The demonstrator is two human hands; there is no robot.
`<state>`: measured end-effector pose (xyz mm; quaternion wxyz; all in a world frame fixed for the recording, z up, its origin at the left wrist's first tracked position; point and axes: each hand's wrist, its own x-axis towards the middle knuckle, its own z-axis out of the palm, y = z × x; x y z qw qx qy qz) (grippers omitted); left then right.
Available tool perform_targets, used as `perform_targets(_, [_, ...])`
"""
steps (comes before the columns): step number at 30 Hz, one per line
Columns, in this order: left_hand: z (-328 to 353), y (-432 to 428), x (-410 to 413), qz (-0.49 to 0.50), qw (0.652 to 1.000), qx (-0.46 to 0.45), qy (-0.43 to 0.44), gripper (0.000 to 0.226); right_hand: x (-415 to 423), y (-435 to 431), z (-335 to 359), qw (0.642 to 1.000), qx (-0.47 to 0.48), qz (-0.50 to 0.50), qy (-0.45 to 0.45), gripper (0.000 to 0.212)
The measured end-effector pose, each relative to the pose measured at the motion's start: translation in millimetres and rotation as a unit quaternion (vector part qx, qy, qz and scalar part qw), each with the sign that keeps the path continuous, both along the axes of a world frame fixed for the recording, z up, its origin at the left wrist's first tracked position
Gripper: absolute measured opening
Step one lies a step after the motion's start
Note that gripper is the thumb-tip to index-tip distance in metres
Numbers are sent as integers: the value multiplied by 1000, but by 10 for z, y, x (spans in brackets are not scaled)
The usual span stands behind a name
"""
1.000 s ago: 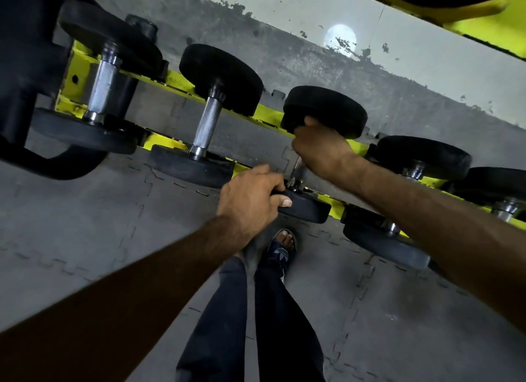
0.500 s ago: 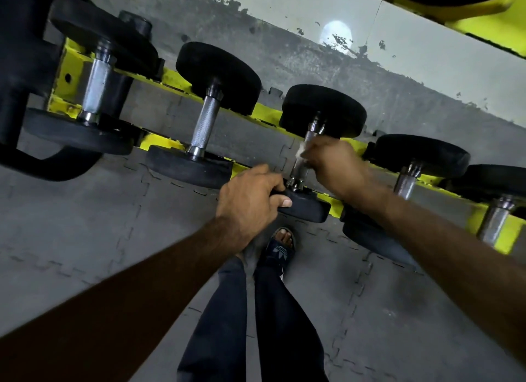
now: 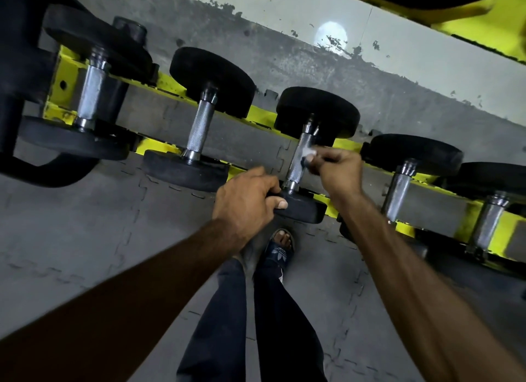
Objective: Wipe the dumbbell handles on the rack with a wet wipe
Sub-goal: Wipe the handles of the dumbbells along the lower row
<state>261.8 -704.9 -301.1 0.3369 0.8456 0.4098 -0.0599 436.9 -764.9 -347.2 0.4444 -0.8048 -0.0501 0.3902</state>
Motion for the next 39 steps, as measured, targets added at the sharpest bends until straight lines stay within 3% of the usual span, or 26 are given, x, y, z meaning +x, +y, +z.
perform_targets(4, [-15,-20,-7,3,1000,3,-6,19,9,-12,-35,998,-49,-14,30,2])
perform_targets(9, [-37,-37,-9,5,1000,12,-7,18,152,258,-187,991,-21,-123,41,15])
perform_targets(15, [-41,-46,-6,9,1000,17,-5,17,-13,-163,-199,981,-116,25,151,18])
perform_targets(17, [-47,-54,-8,13,1000,17,-4,17,36,-78,-204,978,-100,-6,181,8])
perform_targets(22, [-60,-57,-4,12,999,31,10,15,89,83,-242,985,-11,-132,113,24])
perform_targets(24, [-57,-61,-8,15,999,30,8,15,-14,-92,-228,991,9,-96,93,17])
perform_targets(27, [-45,-76,-9,26,999,27,2,16,-98,-352,-160,993,-13,115,-29,12])
perform_targets(29, [-39,-87,-12,31,999,26,3,17,-39,-378,-114,949,2,286,-131,7])
perform_targets(31, [-32,-100,-13,36,999,25,4,17,82,-287,-108,882,36,396,-254,5])
perform_targets(33, [-30,-117,-6,44,999,22,0,17,191,-143,-135,840,50,410,-351,7])
perform_targets(36, [-28,-132,-9,49,999,21,-4,17,250,69,-109,828,23,373,-419,20])
perform_targets(38, [-33,-128,-16,51,998,21,-9,18,230,137,-101,777,2,461,-428,17])
perform_targets(39, [-38,-126,-23,51,998,21,-11,18,178,135,-103,733,0,531,-426,13])
